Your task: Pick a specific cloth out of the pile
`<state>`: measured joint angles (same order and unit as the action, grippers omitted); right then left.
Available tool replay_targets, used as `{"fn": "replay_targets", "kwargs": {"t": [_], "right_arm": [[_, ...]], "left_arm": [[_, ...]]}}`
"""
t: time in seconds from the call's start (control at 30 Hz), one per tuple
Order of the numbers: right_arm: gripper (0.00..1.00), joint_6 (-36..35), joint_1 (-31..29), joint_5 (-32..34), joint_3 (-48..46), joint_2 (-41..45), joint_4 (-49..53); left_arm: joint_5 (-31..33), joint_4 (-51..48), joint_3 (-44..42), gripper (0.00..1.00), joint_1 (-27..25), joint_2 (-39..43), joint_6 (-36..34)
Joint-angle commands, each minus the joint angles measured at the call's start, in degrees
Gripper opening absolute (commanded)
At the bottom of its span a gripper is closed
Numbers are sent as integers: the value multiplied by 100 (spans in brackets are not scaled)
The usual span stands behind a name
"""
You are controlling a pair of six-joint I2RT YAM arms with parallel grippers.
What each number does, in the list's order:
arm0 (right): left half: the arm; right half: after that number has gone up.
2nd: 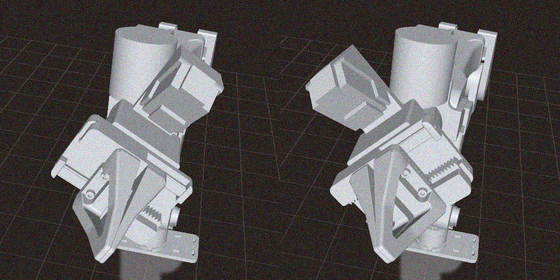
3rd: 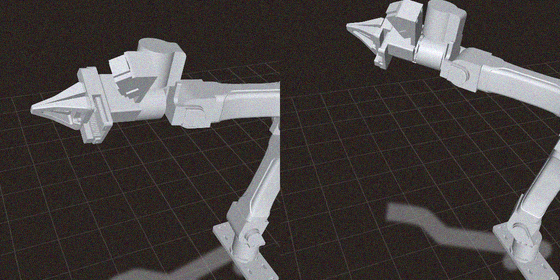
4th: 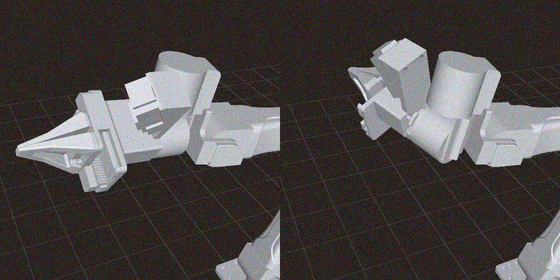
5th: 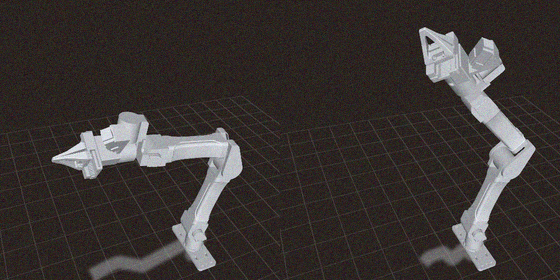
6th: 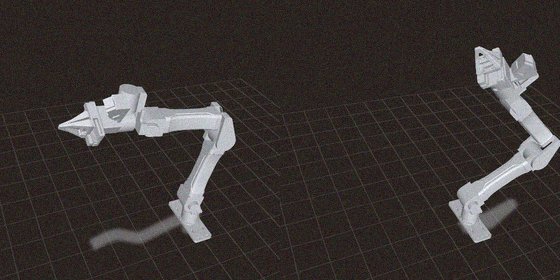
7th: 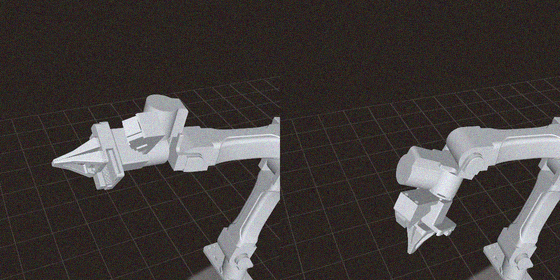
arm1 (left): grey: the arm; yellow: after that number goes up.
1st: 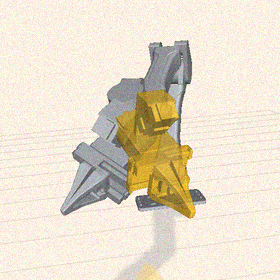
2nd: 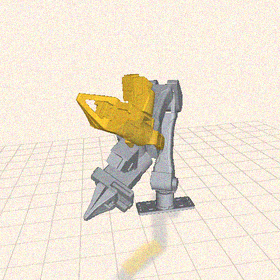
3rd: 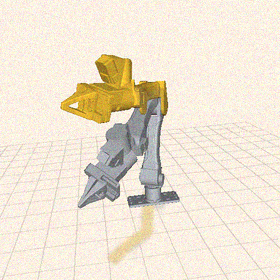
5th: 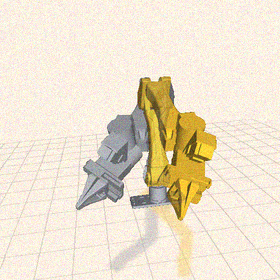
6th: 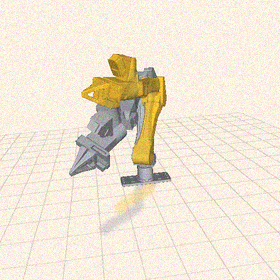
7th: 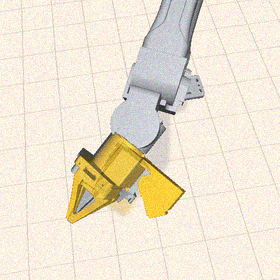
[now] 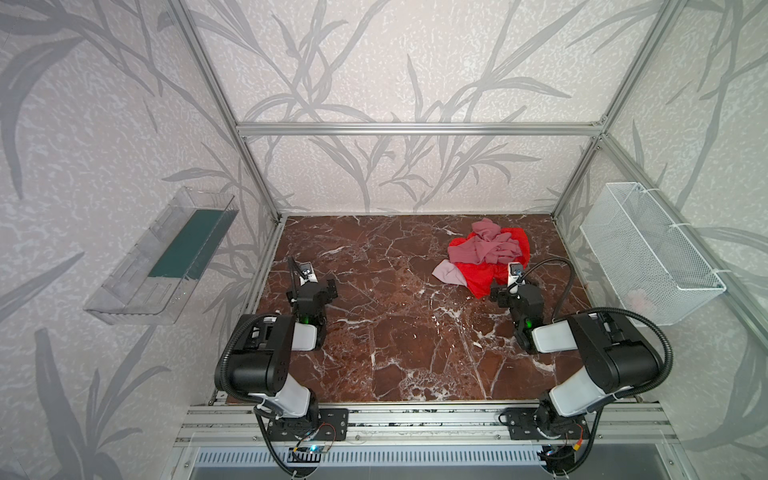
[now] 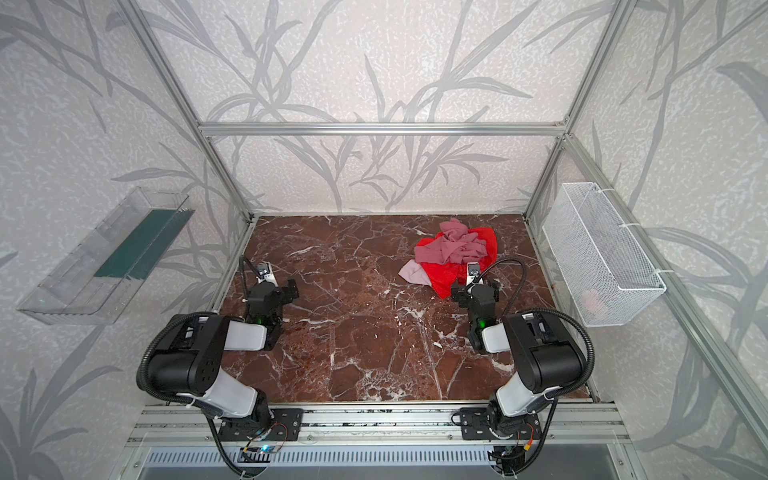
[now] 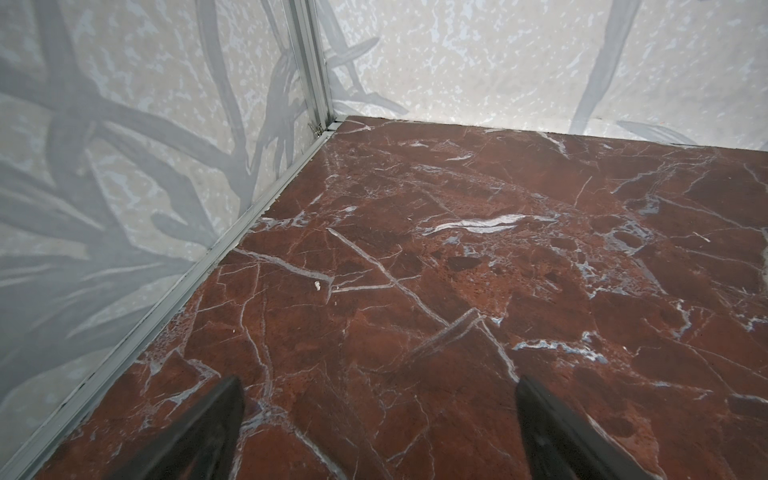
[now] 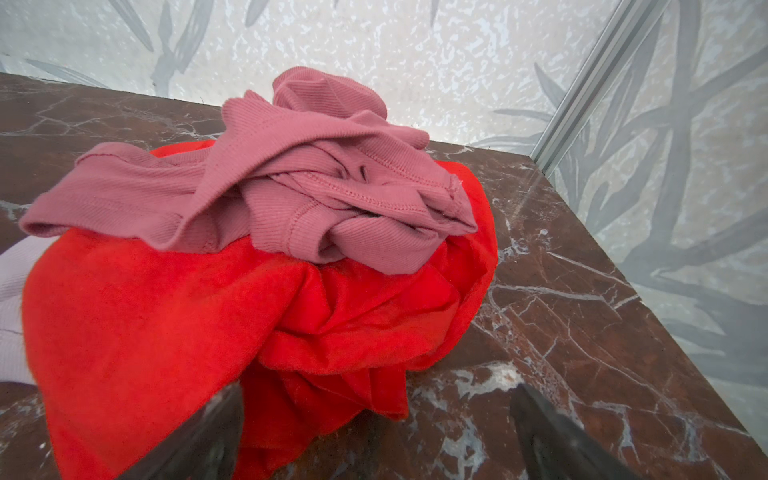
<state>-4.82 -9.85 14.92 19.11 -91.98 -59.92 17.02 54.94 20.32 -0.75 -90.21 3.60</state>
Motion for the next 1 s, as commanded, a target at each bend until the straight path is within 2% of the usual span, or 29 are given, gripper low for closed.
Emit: {"fn": "replay_targets", "kwargs": {"t": [0.0,0.27,0.37,0.43,0.5,0.57,0.67,0.87,0.97], "right_arm": [[99,-37,-17,-6,92,15,-64],[99,-28,-9,-17,101,16,-28],[93,-54,-52,145,16,86,-200],[92,-118,-149,343,-28,566,74],[90,-249,-364,747,222,1271,1161],[86,79,-469,880,726,1930,2706],[77,504,-573,319,1617,2347,4484],[69,553,-1706,526,2848,2001,6266],[60,672,-2208,461,3360,1523,7001]], "left_arm": [[56,131,62,99,-17,-5,-70],[56,140,61,99,-17,-1,-70],[219,127,51,92,-38,91,-52],[442,-399,130,87,-86,547,-35],[582,-1410,422,80,-154,1158,-67],[473,-2528,873,76,-172,1630,175],[-14,-3386,1335,70,-260,2009,409],[-398,-4613,2023,69,-484,2192,1040],[-461,-5275,2254,67,-505,2165,1416]]}}
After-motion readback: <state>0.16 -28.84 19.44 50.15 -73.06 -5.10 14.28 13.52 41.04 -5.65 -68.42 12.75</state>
